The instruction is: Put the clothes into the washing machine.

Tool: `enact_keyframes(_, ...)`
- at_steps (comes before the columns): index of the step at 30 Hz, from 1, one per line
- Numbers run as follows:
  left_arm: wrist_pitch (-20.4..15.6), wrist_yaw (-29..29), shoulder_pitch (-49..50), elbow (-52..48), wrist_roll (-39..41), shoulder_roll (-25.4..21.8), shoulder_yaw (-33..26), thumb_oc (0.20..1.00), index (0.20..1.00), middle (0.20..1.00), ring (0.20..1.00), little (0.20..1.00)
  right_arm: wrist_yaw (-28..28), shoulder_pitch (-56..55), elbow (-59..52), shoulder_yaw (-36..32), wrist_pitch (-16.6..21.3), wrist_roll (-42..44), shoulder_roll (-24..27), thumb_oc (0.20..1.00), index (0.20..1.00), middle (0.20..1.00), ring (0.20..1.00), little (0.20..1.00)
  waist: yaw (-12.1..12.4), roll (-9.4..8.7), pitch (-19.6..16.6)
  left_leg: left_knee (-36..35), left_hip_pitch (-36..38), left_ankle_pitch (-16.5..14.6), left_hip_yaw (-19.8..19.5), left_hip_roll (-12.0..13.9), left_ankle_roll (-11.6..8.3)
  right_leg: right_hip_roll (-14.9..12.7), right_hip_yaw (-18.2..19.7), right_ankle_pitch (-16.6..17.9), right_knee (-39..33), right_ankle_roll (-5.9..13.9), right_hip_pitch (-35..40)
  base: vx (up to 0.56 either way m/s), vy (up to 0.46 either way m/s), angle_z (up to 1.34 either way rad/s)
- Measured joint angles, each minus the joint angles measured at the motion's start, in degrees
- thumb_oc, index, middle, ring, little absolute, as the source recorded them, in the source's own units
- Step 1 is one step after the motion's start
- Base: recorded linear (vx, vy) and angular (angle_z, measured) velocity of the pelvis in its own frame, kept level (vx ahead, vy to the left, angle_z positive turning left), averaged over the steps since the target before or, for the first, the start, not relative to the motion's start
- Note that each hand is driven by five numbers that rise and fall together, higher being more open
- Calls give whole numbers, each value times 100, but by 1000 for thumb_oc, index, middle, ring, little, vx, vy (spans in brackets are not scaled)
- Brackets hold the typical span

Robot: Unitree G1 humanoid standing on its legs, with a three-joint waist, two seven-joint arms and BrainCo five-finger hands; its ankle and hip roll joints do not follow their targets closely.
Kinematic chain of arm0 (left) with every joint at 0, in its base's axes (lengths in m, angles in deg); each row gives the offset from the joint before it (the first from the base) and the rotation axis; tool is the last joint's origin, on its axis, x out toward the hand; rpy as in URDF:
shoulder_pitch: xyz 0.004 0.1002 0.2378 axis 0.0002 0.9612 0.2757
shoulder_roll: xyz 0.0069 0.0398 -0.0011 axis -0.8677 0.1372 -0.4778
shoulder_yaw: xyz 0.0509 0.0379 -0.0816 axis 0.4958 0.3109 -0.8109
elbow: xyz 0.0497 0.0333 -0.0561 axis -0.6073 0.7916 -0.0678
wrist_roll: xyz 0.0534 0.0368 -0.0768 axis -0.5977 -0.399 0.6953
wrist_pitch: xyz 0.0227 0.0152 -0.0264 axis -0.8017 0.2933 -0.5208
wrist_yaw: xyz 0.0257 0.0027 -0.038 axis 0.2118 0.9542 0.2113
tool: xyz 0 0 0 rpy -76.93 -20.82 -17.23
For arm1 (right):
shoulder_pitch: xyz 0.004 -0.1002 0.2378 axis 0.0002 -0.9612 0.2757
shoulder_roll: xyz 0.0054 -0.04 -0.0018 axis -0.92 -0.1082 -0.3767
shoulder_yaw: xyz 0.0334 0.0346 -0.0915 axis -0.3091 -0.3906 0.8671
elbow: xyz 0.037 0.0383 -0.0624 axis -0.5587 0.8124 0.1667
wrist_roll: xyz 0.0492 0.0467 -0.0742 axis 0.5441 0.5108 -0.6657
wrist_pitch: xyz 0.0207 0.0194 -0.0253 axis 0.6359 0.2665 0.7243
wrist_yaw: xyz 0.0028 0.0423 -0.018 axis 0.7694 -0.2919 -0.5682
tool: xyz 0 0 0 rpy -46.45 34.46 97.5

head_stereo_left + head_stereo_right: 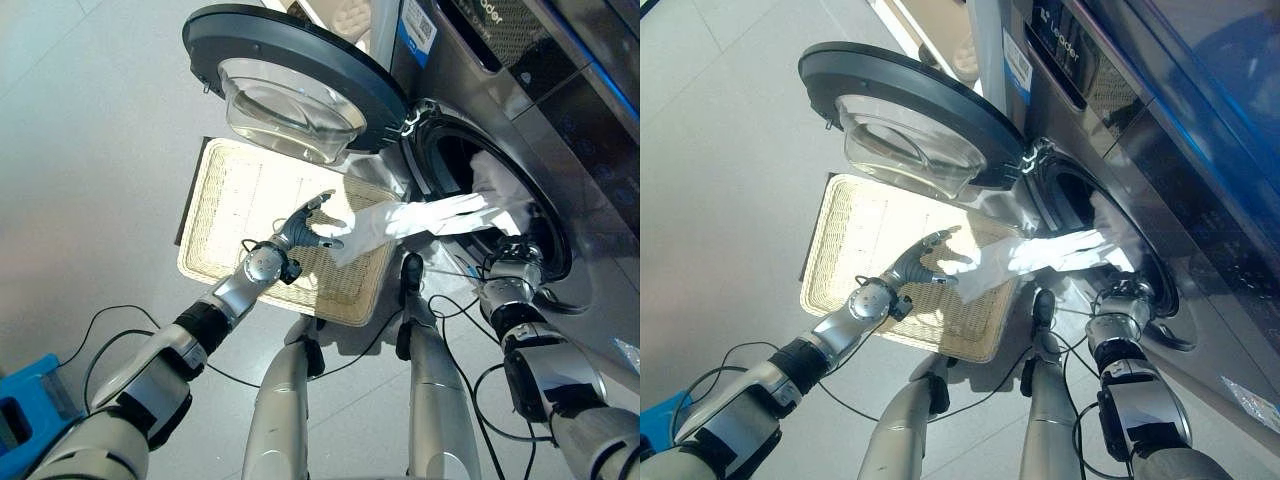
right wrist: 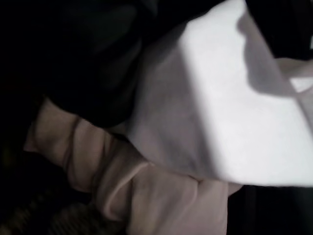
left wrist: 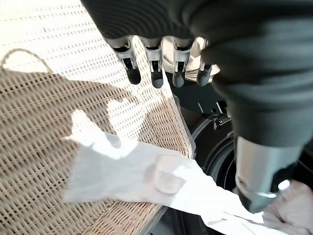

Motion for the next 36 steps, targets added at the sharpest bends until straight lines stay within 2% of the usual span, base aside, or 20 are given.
enact_keyframes(3,8,8,-108,-11,24,-73,188,1000,1000,1000,1000,1000,-199,120,41,-176,0,583,29,200,200,200,200,200,15,1,1,36,-101,-8,-14,3,2,-2,-8,6,4,-5,-81,3,-50,1)
enact_keyframes(4,90,11,-222,-22,72,-128,324,1000,1000,1000,1000,1000,-375,262,58,-232,2,1203,53,200,200,200,200,200,27,4,2,81,-175,-17,-34,9,8,-4,-24,12,11,-9,-125,-3,-46,2)
enact_keyframes(5,125,8,-257,-22,109,-144,360,1000,1000,1000,1000,1000,-428,315,70,-265,2,1374,57,200,200,200,200,200,28,5,3,85,-185,-17,-41,9,8,-5,-31,15,11,-12,-129,4,-40,3)
enact_keyframes(8,256,13,-365,-54,167,-199,390,1000,1000,1000,1000,1000,-585,566,6,-395,184,1953,113,200,200,200,200,200,114,26,9,122,-195,-27,-55,11,10,-10,-38,15,29,-12,-129,2,-5,1)
enact_keyframes(11,315,51,-332,-229,330,-314,439,1000,1000,1000,1000,1000,-579,786,-144,-444,419,2046,172,200,200,200,200,200,155,91,10,213,-258,-56,-108,13,14,-20,-70,14,44,-11,-128,21,-24,6)
enact_keyframes(14,445,53,-244,-499,491,-526,561,1000,1000,1000,1000,1000,-432,983,-618,-471,881,2133,212,200,200,200,200,200,182,111,8,278,-280,-71,-147,22,14,-25,-112,17,48,-14,-97,4,-15,3)
enact_keyframes(19,516,53,-111,-614,562,-670,567,1000,1000,1000,1000,1000,-241,1003,-634,-581,1448,2134,297,200,200,200,200,200,291,129,12,305,-315,-78,-155,31,19,-23,-124,25,48,-21,-109,12,-8,1)
enact_keyframes(22,540,56,-49,-735,562,-730,568,1000,1000,1000,1000,1000,-241,1006,-634,-575,1617,2134,383,200,200,200,200,200,302,141,14,406,-399,-122,-177,38,41,-27,-140,33,49,-11,-135,11,-3,0)
enact_keyframes(29,620,70,161,-829,562,-813,563,1000,1000,1000,1000,1000,-298,1001,-643,-531,1622,2135,429,200,200,200,200,200,294,142,16,592,-478,-244,-162,56,73,-38,-132,60,51,7,-143,0,0,0)
enact_keyframes(30,620,69,184,-826,562,-813,562,1000,1000,1000,1000,1000,-292,1000,-624,-506,1619,2133,434,664,664,664,664,664,293,142,17,608,-478,-251,-161,62,71,-34,-131,60,51,6,-142,0,0,0)
enact_keyframes(31,619,69,200,-824,562,-814,560,1000,1000,1000,1000,1000,-279,998,-569,-436,1612,2129,440,1000,1000,1000,1000,1000,293,141,17,641,-478,-270,-157,74,72,-29,-132,60,55,6,-135,21,3,-4)
enact_keyframes(33,616,63,211,-814,562,-815,561,1000,1000,1000,1000,1000,5,999,-488,-325,1510,2060,449,1000,1000,1000,1000,1000,288,140,17,734,-479,-326,-155,97,78,-21,-132,60,57,7,-99,-4,6,-2)
enact_keyframes(36,596,60,146,-775,562,-797,563,1000,1000,1000,1000,1000,949,832,-293,-158,947,981,564,1000,1000,1000,1000,1000,271,139,18,830,-479,-369,-150,89,113,-50,-135,78,59,33,-48,0,0,0)
